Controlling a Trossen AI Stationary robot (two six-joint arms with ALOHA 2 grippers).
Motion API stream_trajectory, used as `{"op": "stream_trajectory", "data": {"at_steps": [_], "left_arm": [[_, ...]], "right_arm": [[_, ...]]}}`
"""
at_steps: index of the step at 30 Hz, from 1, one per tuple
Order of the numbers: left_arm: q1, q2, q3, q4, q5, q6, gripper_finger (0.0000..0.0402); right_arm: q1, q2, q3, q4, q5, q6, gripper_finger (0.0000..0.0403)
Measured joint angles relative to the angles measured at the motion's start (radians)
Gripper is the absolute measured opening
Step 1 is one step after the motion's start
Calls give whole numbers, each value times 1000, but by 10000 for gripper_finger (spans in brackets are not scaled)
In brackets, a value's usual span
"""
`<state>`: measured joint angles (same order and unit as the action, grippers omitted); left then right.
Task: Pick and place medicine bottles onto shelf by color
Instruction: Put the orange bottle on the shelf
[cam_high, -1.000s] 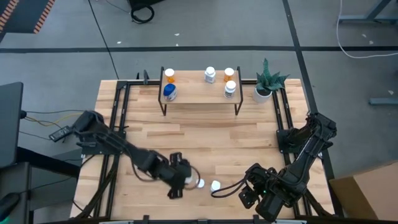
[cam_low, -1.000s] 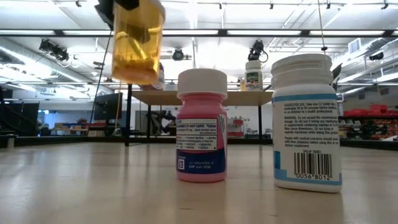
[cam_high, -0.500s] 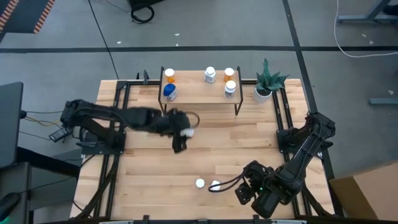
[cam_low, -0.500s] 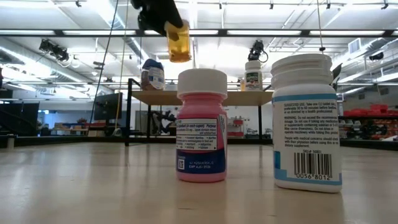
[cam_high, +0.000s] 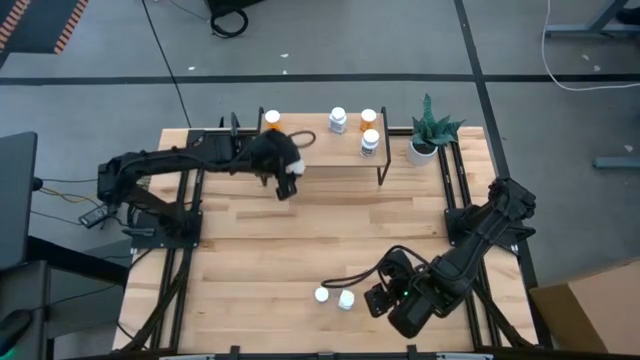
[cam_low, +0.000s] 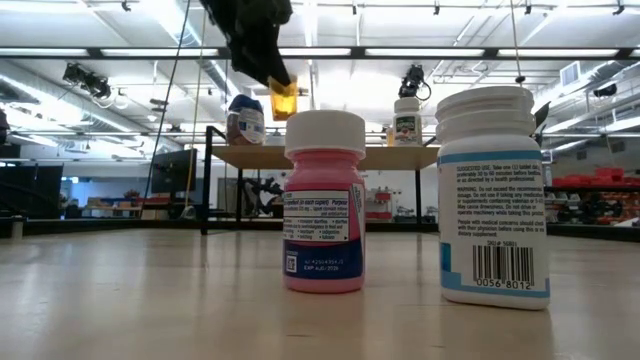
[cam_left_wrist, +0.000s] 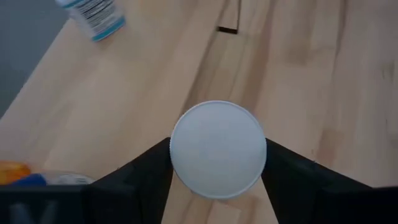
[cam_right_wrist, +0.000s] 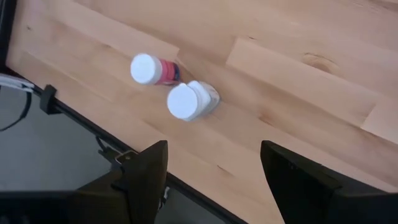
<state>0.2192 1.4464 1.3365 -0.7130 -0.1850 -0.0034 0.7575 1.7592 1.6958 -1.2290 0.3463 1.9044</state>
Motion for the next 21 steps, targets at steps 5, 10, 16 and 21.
{"op": "stream_trajectory", "data": {"at_steps": [5,10,16,21], "left_arm": [[96,0,0,31,81,39,222],[169,0,0,81,138,50,227],[224,6,0,158,160,69,224],[243,37,0,178,166,79,223]], "right_arm": [[-25,0,0,12,0,0,264],[-46,0,0,26,-3,0,264],[-66,0,0,35,-10,0,264],[-77,0,0,37,-34,0,264]]}}
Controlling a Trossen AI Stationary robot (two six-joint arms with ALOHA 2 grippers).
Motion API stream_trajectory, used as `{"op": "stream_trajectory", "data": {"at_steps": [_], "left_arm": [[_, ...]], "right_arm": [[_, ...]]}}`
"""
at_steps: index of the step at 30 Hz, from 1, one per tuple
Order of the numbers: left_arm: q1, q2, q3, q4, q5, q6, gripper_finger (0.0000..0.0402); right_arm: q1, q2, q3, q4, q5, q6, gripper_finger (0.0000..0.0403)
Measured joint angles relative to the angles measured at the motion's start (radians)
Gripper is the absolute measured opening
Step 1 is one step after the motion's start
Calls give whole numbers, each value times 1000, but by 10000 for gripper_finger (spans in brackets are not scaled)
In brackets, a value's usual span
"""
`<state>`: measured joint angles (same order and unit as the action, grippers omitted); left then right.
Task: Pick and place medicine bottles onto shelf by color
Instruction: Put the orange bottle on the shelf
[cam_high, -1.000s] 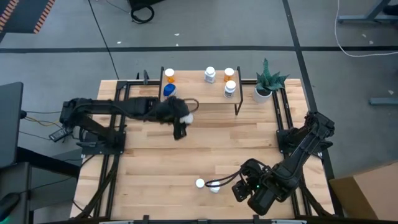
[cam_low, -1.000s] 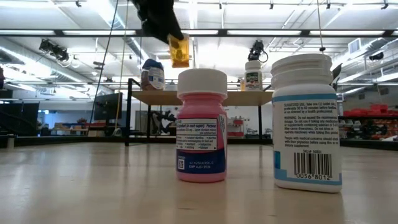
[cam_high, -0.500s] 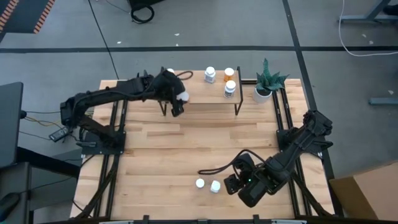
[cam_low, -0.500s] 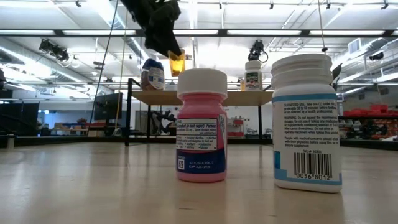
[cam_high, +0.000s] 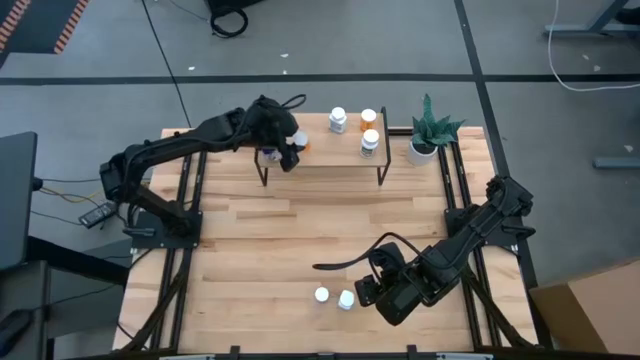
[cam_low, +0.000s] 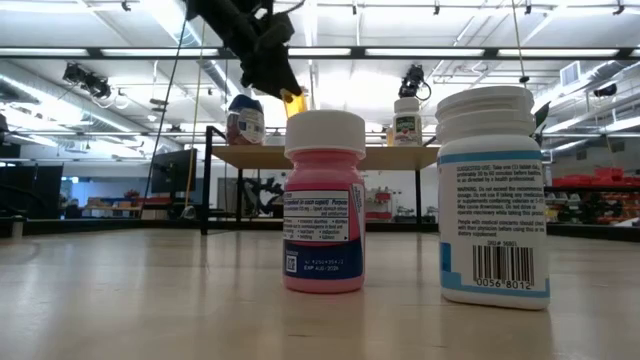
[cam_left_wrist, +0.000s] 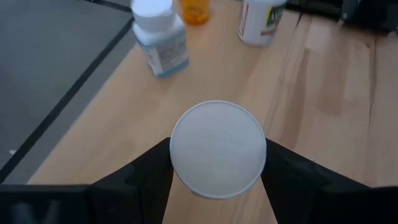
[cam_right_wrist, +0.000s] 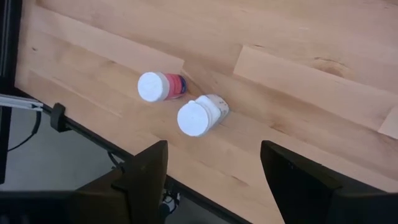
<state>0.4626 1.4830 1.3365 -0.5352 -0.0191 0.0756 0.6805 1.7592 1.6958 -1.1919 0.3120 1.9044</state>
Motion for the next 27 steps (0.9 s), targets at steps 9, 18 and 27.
{"op": "stream_trajectory", "data": {"at_steps": [9,18,27], "left_arm": [[3,71,51,3,16,22,228],[28,268,431,-178,6,85,228],[81,437,705,-455,-13,131,224]], "right_arm": [[0,0,0,18,-7,0,264],[1,0,0,18,-7,0,264],[9,0,0,21,-9,0,264]]}}
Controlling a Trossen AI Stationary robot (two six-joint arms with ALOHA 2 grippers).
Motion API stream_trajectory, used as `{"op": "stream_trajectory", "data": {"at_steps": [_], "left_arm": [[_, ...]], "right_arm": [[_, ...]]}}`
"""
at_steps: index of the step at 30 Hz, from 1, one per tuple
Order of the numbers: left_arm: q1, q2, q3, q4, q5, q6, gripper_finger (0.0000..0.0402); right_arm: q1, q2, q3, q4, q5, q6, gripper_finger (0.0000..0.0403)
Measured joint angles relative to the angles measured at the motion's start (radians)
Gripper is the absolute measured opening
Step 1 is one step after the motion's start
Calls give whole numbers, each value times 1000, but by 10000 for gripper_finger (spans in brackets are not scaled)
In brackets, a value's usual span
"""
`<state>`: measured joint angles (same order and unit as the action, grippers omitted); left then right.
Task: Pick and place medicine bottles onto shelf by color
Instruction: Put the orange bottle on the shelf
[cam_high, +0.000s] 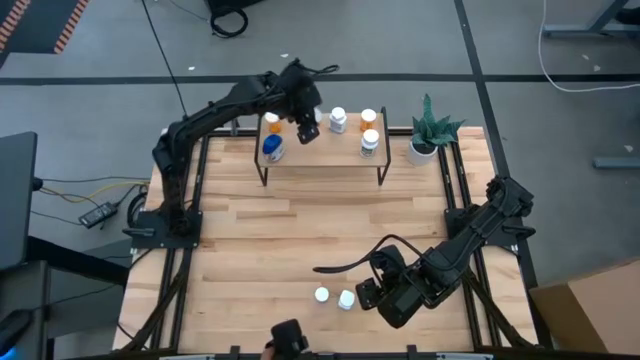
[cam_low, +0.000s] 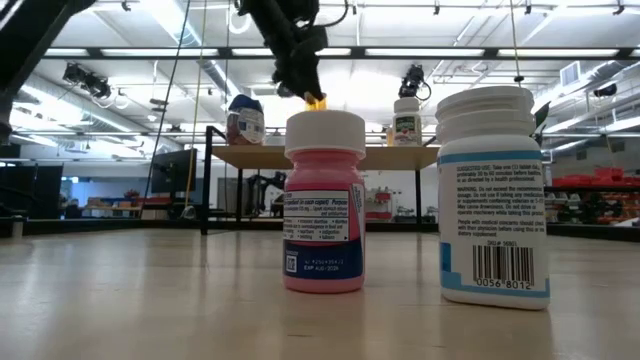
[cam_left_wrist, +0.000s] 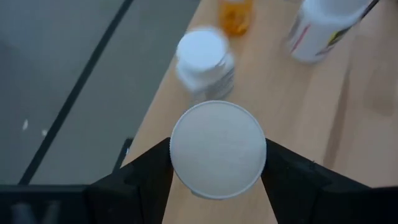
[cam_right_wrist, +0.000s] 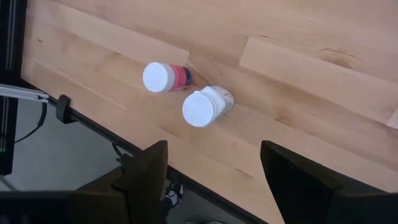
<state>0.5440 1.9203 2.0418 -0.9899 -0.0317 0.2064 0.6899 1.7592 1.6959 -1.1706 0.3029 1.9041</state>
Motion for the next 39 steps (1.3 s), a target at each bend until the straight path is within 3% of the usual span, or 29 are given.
{"op": "stream_trajectory", "data": {"at_steps": [6,22,39], "left_arm": [[46,13,-25,-41,-2,-11,229],[59,10,-163,37,0,-80,230],[58,11,-168,101,-27,-100,238]], "right_arm": [[0,0,0,0,10,-12,264],[0,0,0,-1,10,-11,264],[0,0,0,-1,10,7,264]]}}
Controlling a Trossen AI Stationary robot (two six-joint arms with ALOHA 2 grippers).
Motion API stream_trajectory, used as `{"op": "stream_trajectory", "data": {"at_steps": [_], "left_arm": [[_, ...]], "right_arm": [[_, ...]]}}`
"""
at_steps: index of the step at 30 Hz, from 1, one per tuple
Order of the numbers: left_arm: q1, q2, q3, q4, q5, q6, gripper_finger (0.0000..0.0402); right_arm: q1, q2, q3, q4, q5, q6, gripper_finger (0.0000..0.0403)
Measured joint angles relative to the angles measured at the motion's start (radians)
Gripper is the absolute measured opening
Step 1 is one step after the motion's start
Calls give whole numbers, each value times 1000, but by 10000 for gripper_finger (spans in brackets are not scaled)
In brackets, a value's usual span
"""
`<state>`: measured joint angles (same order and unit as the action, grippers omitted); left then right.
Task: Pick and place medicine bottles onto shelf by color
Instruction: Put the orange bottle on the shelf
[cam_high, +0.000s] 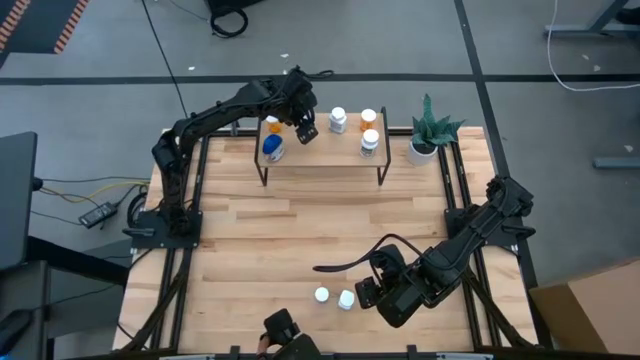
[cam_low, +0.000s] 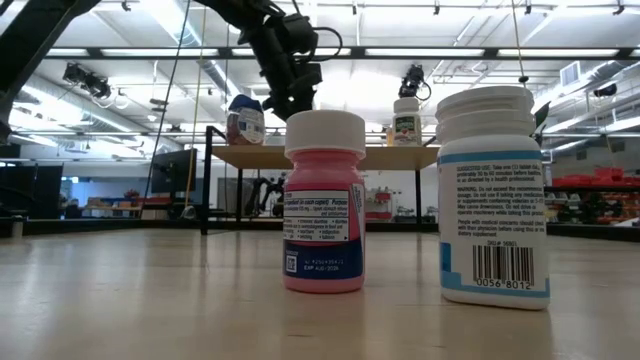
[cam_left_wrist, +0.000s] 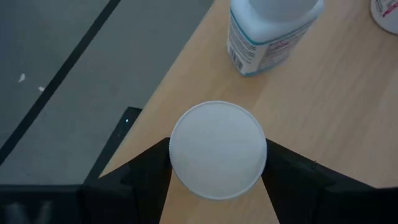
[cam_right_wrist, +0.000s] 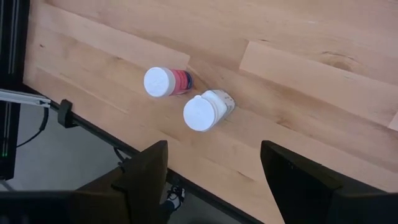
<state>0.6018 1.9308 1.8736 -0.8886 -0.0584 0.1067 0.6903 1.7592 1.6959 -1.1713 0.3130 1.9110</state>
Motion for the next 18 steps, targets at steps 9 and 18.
{"op": "stream_trajectory", "data": {"at_steps": [9,18], "left_arm": [[6,0,0,0,10,-10,261],[21,-23,0,-5,-3,3,278]], "right_arm": [[0,0,0,0,0,0,264],[0,0,0,0,0,-7,264]]}}
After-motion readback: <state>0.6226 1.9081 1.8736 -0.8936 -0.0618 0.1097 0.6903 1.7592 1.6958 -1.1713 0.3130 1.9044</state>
